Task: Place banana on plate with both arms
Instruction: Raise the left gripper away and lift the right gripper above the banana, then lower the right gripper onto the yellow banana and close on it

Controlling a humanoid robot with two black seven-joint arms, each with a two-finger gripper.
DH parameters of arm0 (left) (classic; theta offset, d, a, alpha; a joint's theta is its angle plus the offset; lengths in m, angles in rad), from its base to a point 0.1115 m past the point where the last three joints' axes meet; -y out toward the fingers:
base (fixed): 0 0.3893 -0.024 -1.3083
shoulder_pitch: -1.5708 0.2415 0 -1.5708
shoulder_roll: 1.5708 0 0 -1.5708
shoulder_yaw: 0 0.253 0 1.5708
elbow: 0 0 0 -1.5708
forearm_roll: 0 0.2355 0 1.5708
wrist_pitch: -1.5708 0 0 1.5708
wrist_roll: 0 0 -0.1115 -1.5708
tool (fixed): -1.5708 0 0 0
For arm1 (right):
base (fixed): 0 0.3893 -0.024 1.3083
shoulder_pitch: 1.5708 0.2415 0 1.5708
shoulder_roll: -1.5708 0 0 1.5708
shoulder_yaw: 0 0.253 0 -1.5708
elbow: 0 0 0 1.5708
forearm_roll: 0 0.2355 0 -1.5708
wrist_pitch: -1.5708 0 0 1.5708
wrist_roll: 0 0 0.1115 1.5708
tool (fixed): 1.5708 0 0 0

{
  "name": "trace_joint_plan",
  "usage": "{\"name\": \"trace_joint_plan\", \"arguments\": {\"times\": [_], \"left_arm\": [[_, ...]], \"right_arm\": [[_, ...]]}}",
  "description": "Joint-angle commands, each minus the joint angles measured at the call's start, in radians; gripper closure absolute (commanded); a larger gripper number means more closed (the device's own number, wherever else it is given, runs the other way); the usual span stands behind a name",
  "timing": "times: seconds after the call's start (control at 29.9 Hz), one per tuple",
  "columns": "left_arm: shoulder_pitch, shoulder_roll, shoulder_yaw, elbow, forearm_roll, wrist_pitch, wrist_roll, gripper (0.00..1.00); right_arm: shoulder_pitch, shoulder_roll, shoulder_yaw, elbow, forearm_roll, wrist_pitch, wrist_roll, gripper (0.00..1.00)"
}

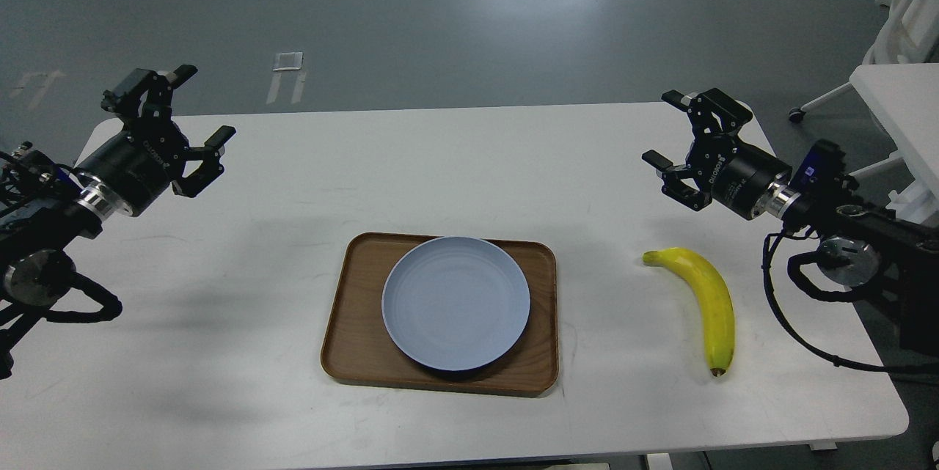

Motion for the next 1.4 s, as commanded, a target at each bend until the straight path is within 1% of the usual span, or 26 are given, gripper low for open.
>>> {"name": "trace_joint_plan", "arguments": {"times": [0.0,0.03,0.07,0.13,0.2,0.23,0.37,0.5,0.74,0.87,1.04,1.37], "left_arm": [[0.003,0.000,-0.006,-0.002,0.000,0.000,0.000,0.02],[0.003,0.000,-0.006,-0.003,0.000,0.000,0.000,0.02],[0.003,0.000,-0.006,-0.005,0.000,0.000,0.000,0.02],[0.003,-0.002,-0.006,-0.003,0.000,0.000,0.000,0.02],[0.001,-0.002,-0.007,-0.003,-0.001,0.000,0.000,0.02],[0.001,-0.002,-0.006,-0.005,0.000,0.000,0.000,0.02],[0.003,0.001,-0.007,-0.005,0.000,0.000,0.000,0.02],[0.003,0.000,-0.006,-0.006,0.002,0.000,0.000,0.02],[0.000,0.000,-0.007,-0.009,0.002,0.000,0.000,0.02],[0.000,0.003,-0.007,-0.013,0.000,0.000,0.000,0.02],[0.000,0.004,-0.009,-0.014,0.000,0.000,0.000,0.02],[0.000,0.004,-0.009,-0.014,0.000,0.000,0.000,0.02]], "right_arm": [[0.193,-0.057,-0.163,0.070,-0.132,0.000,0.000,0.00],[0.276,-0.064,-0.241,0.079,-0.192,0.000,0.000,0.00],[0.315,-0.066,-0.287,0.082,-0.226,0.000,0.000,0.00],[0.441,-0.063,-0.456,0.113,-0.373,0.000,0.000,0.00],[0.482,-0.060,-0.527,0.136,-0.448,0.000,0.000,0.00],[0.508,-0.060,-0.594,0.160,-0.525,0.000,0.000,0.00],[0.538,-0.063,-0.761,0.196,-0.739,0.000,0.000,0.00],[0.550,-0.098,-0.847,0.228,-0.864,0.000,0.000,0.00],[0.549,-0.104,-0.889,0.282,-0.863,0.000,0.000,0.00],[0.538,-0.101,-0.929,0.289,-0.854,-0.061,0.000,0.00],[0.536,-0.104,-0.943,0.308,-0.699,-0.064,0.000,0.00],[0.529,-0.098,-0.963,0.305,-0.683,-0.088,0.000,0.00]]}}
